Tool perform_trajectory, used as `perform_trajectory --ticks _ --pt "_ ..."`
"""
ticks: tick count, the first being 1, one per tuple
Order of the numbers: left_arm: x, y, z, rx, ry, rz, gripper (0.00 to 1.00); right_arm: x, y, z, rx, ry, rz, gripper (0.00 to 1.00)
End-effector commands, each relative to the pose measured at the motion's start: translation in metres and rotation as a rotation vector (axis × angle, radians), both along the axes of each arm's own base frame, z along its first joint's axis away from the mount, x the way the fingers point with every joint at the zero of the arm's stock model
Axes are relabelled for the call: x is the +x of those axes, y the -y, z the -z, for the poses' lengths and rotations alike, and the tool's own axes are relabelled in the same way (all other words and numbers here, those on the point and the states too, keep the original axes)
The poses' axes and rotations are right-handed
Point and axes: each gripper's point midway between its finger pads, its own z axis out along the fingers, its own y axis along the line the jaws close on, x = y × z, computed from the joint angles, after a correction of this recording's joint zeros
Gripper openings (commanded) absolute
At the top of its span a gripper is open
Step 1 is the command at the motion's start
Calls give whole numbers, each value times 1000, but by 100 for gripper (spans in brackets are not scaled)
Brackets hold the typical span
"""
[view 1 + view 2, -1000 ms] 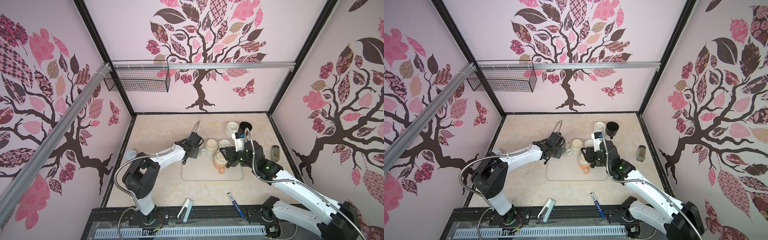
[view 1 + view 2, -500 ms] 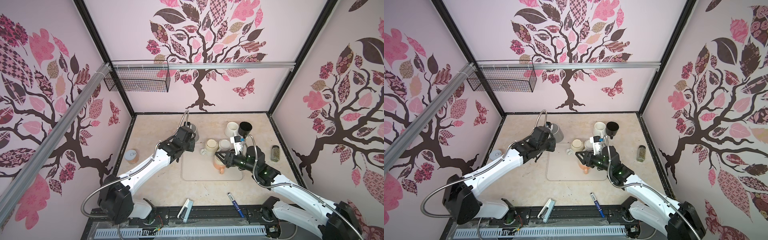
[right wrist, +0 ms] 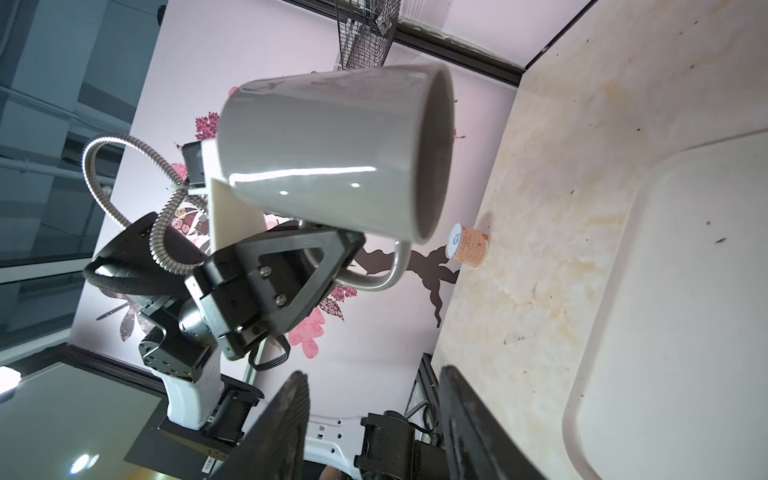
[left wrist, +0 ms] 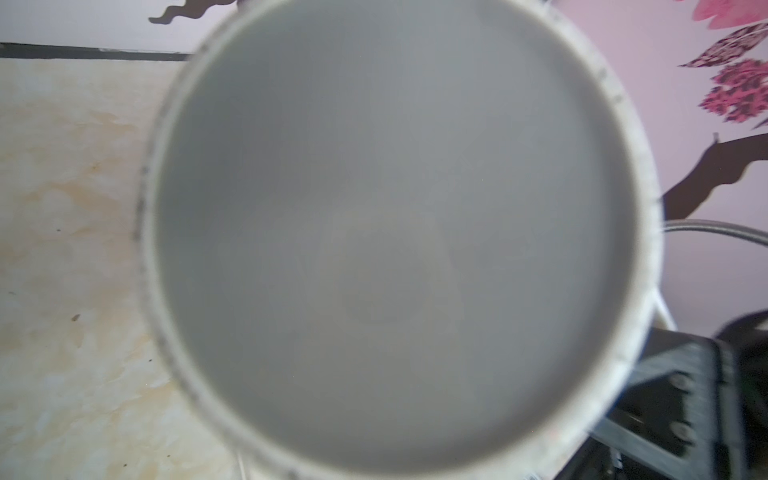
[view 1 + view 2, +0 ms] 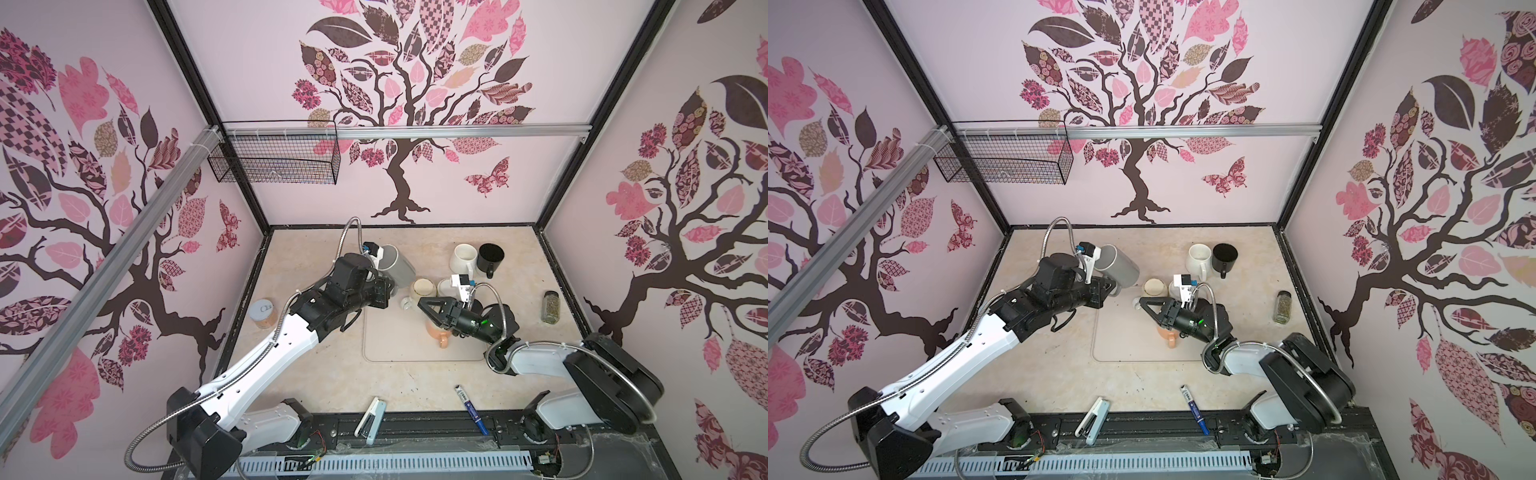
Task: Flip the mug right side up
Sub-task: 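Tilt the grey mug opening toward right gripper while right gripper reaches toward it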
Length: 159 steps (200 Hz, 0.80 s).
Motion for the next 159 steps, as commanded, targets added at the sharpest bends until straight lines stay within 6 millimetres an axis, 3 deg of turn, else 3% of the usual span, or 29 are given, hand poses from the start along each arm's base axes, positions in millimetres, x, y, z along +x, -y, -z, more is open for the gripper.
perform_trajectory --ticks 1,29,91,159 --pt "-7 14 -94 -233 181 61 0 -25 6 -78 228 213 -69 54" --pt "-13 13 -104 -280 191 63 0 -25 4 -87 241 238 -81 55" --pt "-18 19 -121 -371 216 95 0 -18 -7 -83 245 189 -116 54" --pt "-28 23 -121 -440 196 121 0 -8 -11 -100 288 190 -111 48"
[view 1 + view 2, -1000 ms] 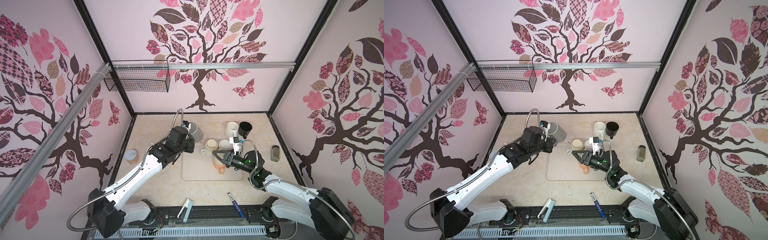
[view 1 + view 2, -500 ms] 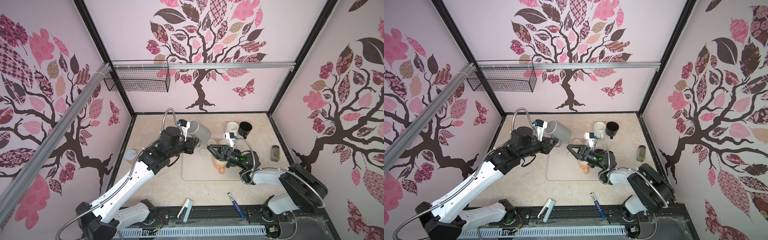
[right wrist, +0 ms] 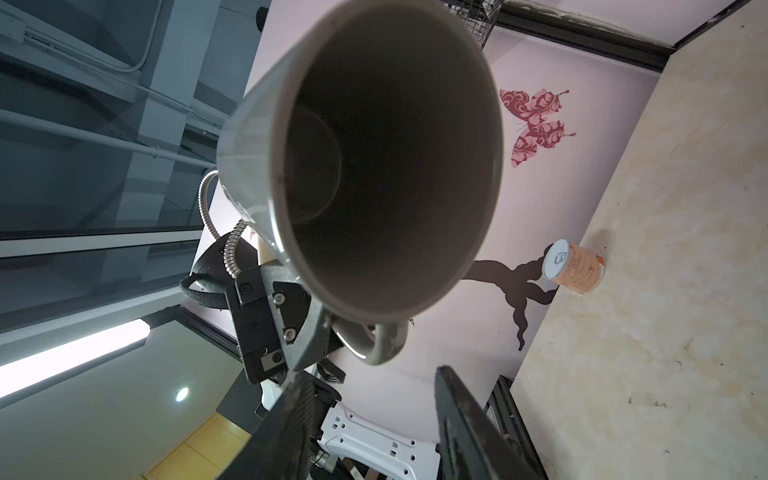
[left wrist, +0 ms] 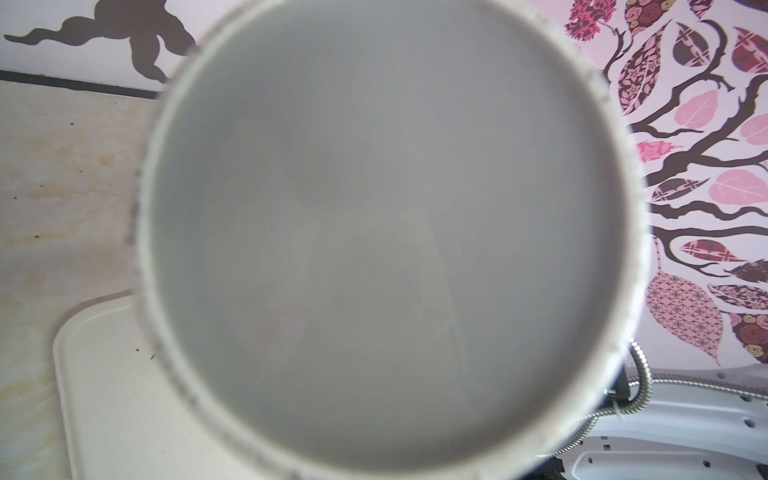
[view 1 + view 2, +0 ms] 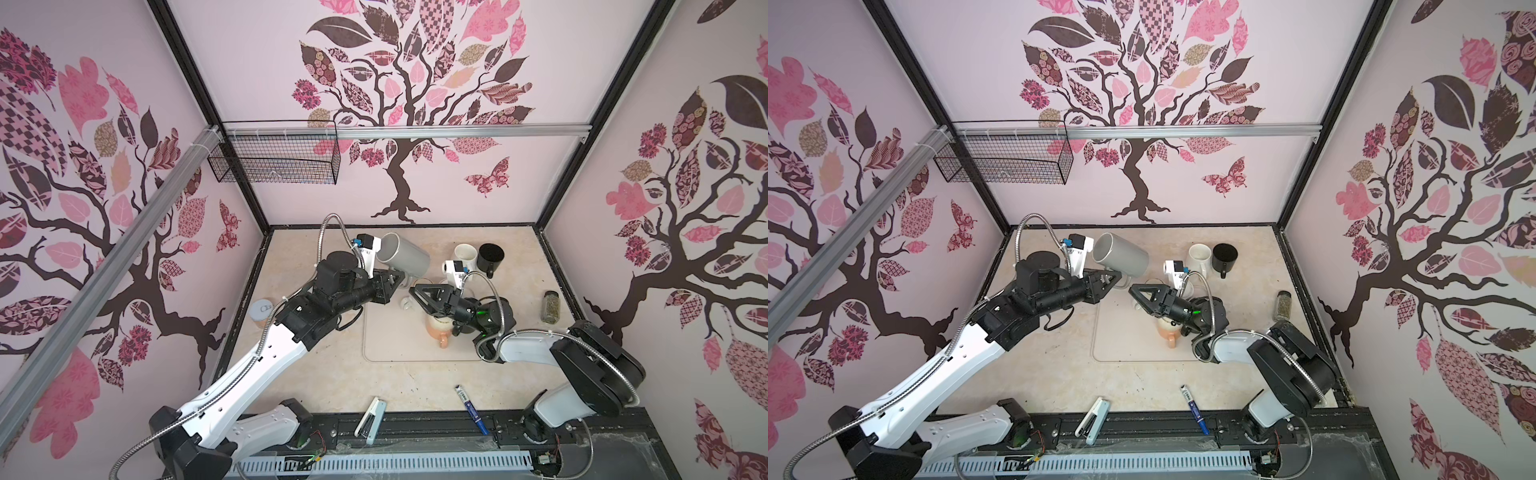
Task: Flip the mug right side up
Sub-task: 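Tilt the grey mug opening toward right gripper while right gripper reaches toward it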
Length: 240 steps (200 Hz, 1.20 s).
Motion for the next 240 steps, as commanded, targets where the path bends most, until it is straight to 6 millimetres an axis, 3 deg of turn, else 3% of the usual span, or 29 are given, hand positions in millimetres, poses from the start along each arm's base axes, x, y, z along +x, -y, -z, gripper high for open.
perform_trajectory --ticks 1,77,240 --pt "-8 0 -59 -157 158 22 0 -6 4 -37 114 95 -17 47" --pt "-21 4 -56 -250 132 70 0 -2 4 -72 186 141 -17 44" --pt "-45 12 -29 -279 61 190 0 3 2 -113 263 203 -29 34"
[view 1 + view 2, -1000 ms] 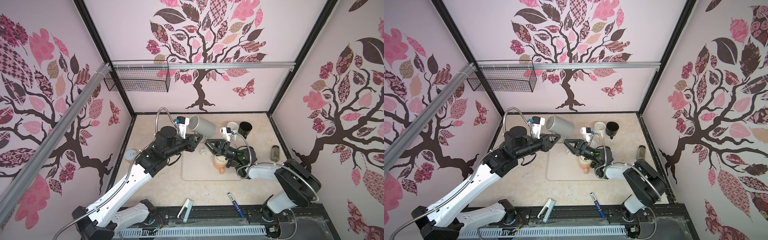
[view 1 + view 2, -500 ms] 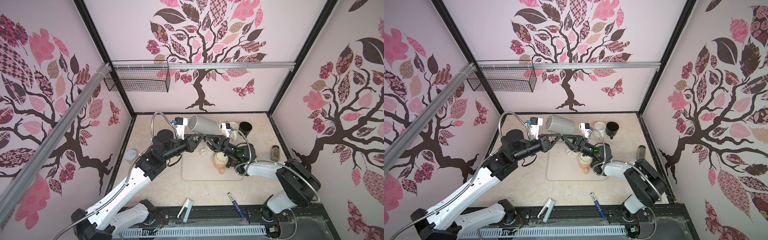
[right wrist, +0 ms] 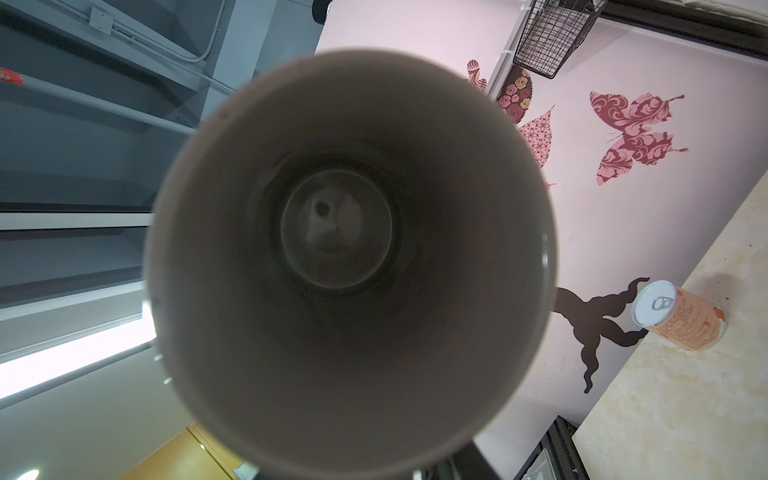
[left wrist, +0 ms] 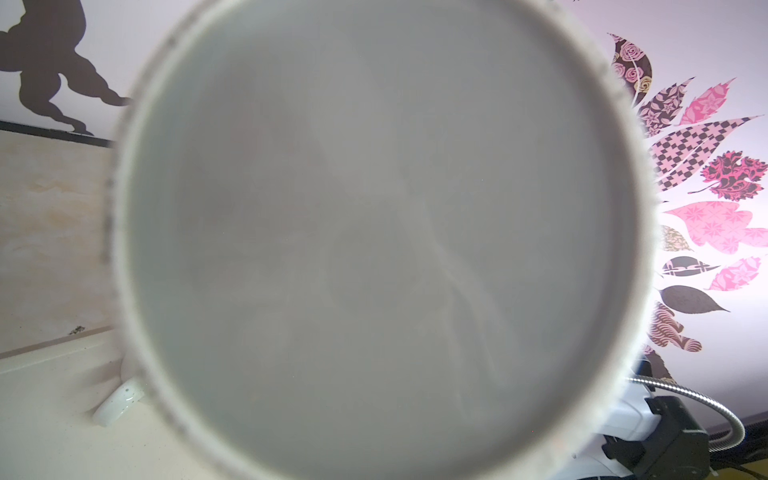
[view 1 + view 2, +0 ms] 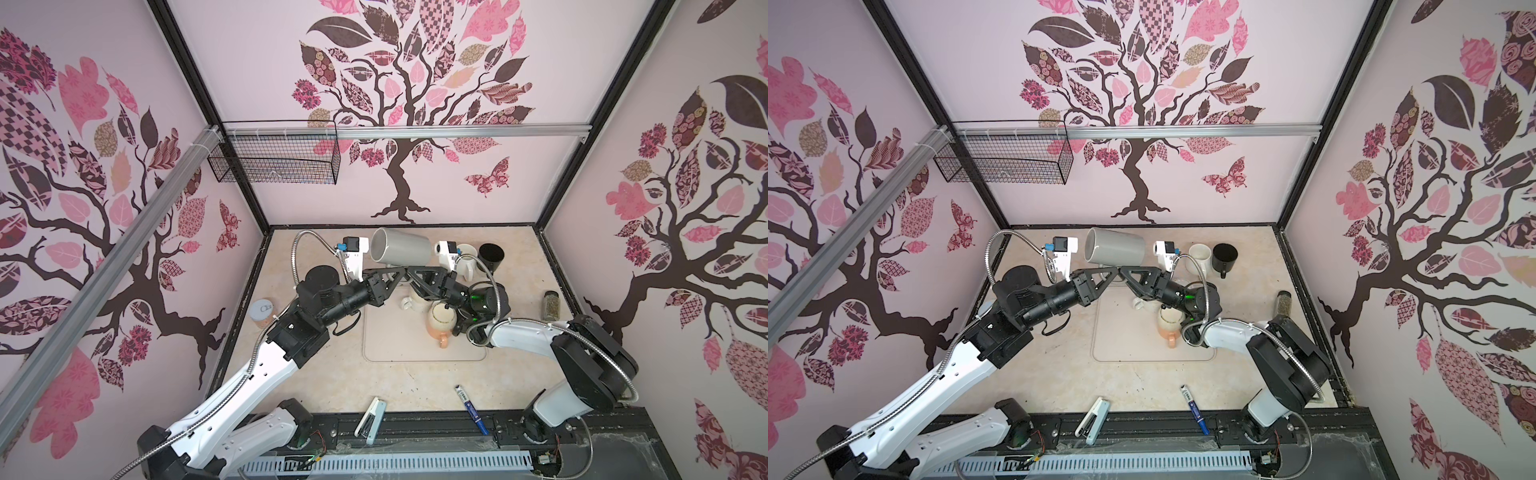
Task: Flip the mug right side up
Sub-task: 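Tilt the grey mug opening toward right gripper while right gripper reaches toward it, then grasp the grey mug's handle with right gripper while left gripper releases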
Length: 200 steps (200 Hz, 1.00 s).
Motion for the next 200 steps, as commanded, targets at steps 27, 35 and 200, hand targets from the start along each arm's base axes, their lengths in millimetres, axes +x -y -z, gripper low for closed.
perform_trajectory --ticks 27,35,200 --pt "-25 13 12 7 -4 145 0 -4 18 -52 164 119 29 28" --pt "-25 15 15 12 -11 152 0 -4 18 -54 165 122 25 25" --pt "10 -90 75 478 -82 -340 96 72 31 2 -437 62 375 0"
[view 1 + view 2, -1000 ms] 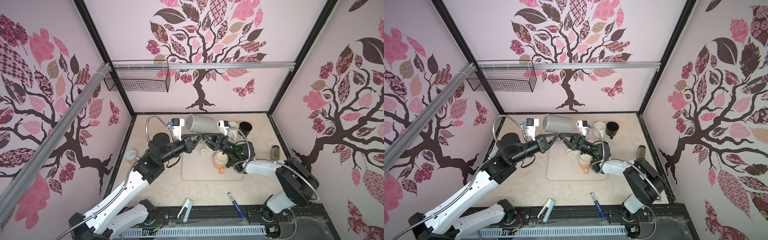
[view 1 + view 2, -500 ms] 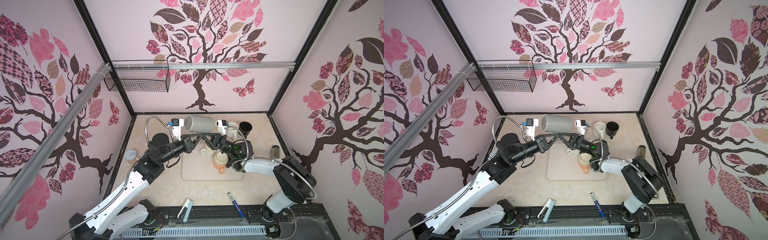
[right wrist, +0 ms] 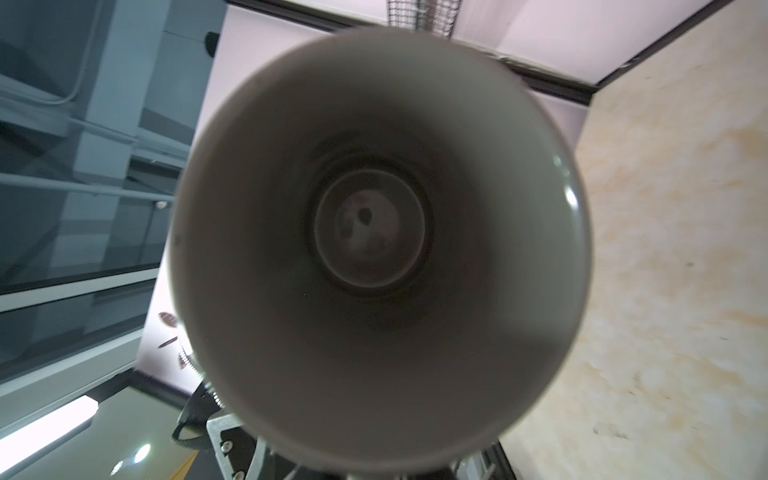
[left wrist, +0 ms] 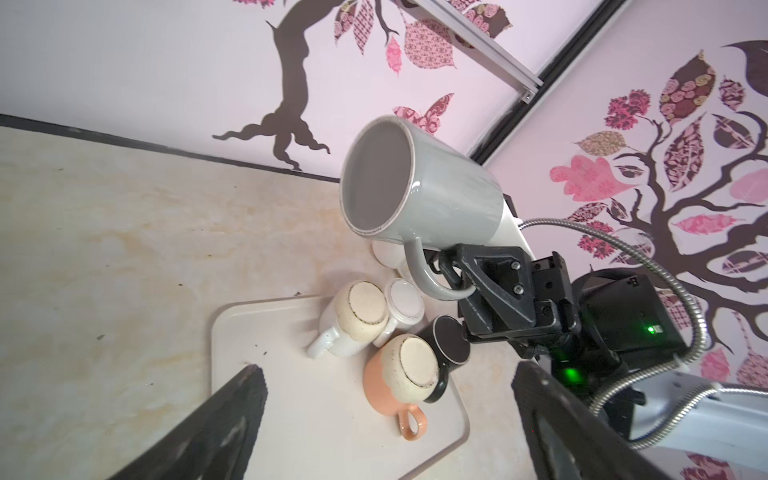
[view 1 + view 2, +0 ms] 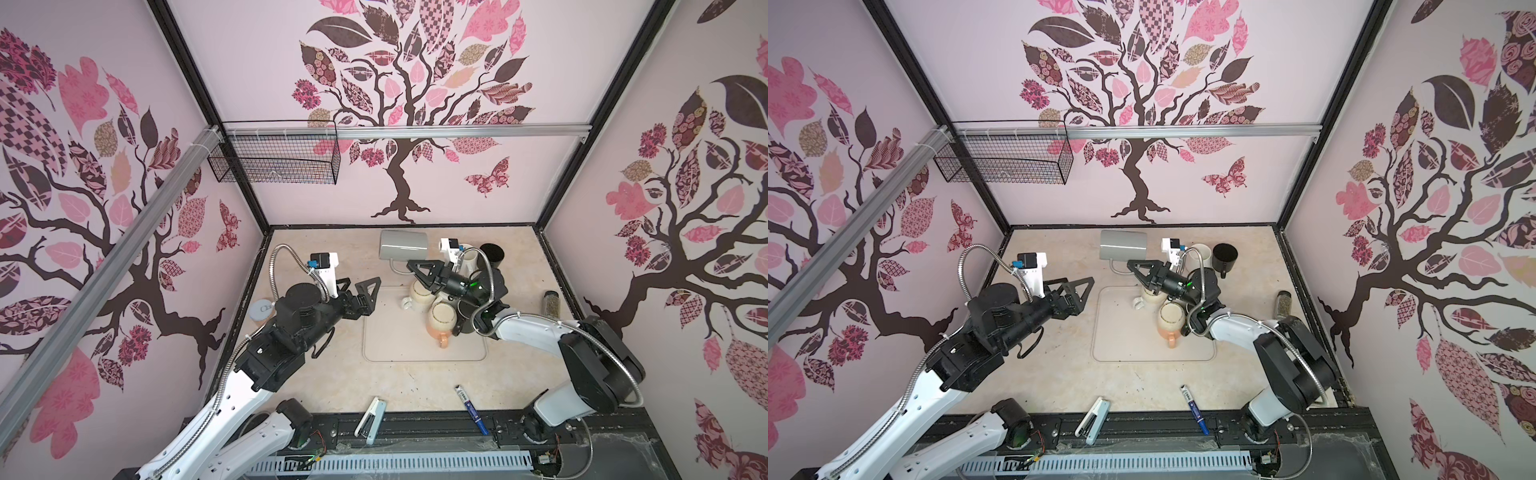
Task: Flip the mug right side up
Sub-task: 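Grasp the grey mug's handle with right gripper while left gripper releases, then carry the grey mug with right gripper farther from robot and lower it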
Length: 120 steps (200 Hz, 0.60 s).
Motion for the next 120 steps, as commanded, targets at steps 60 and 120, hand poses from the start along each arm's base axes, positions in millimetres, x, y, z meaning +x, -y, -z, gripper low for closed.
perform_trajectory --ticks 60,120 --pt "11 7 61 139 -106 30 96 72 52 -36 -719 284 452 0" --pt "15 4 70 168 -124 11 96 129 78 -12 -1103 310 624 0"
